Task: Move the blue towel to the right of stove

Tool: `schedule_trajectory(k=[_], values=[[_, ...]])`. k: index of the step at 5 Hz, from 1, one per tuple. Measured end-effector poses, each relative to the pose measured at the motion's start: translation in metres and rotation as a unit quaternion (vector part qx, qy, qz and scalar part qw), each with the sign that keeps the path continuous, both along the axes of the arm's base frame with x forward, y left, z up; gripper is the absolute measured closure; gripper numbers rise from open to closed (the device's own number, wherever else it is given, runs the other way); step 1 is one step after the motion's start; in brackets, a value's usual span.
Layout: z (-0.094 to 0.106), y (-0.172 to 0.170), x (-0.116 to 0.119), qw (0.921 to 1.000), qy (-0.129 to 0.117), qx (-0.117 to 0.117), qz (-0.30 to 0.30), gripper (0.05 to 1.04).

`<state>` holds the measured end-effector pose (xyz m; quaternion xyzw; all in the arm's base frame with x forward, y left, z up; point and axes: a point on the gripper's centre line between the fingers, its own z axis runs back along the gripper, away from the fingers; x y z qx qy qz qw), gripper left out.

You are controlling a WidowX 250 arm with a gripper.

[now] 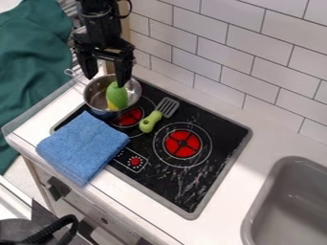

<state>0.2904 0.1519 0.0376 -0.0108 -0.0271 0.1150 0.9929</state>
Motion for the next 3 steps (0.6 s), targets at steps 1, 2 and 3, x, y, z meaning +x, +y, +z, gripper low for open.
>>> schedule_trajectory(k=[1, 2, 3], values=[[-0.012, -0.004, -0.007, 0.9998, 0.018, -0.01, 0.001, 0.078], [-0.009, -0.004, -0.026, 0.9998, -0.001, -0.006, 0.021, 0.078], [-0.021, -0.008, -0.051, 0.999, -0.001, -0.016, 0.04, 0.078]])
